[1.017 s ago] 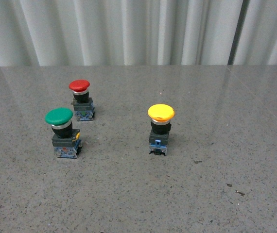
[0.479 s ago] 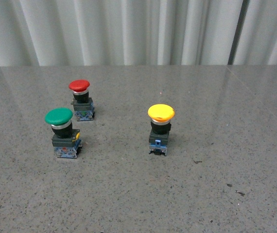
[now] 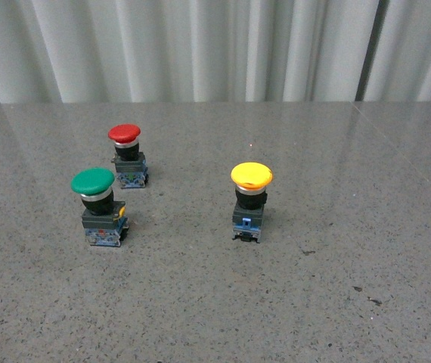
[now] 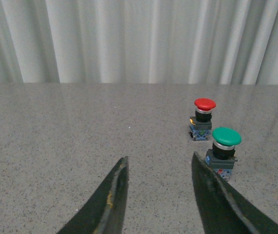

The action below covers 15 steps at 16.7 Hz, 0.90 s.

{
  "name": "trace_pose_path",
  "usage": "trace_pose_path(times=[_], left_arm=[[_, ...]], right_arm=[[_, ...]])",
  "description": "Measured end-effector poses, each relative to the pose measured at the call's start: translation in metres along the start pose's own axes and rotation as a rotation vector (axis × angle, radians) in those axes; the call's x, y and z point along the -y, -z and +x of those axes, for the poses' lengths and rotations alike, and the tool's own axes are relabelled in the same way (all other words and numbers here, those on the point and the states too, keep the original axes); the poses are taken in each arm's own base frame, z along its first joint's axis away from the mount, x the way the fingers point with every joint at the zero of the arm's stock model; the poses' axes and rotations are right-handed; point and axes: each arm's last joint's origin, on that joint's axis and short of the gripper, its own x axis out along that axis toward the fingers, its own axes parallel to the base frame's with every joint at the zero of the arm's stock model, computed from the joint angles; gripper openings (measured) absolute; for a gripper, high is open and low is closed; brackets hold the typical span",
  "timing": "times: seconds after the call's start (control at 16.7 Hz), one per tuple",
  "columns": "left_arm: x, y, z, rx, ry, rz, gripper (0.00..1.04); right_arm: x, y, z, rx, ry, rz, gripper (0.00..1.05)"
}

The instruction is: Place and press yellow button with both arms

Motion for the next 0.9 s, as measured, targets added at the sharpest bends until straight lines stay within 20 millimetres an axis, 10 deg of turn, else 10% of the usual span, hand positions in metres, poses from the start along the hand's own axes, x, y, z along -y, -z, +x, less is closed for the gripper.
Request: trace_pose_path(times=[0.3, 0.6, 0.9], left_arm=[[0.000, 0.000, 0.000, 0.001, 0.001, 0.001, 1.00], [0.000, 0.000, 0.000, 0.000, 0.000, 0.000, 0.98], [0.000, 0.000, 0.000, 0.000, 0.000, 0.000, 0.98]], right_arm=[[0.000, -0.021, 0.018, -0.029, 0.115, 0.122, 0.98], [-0.035, -0.098, 0.096, 0.126, -0.146, 0.147, 0.98], [-0.133, -0.080, 0.185, -0.096, -0.443, 0.078, 0.97]])
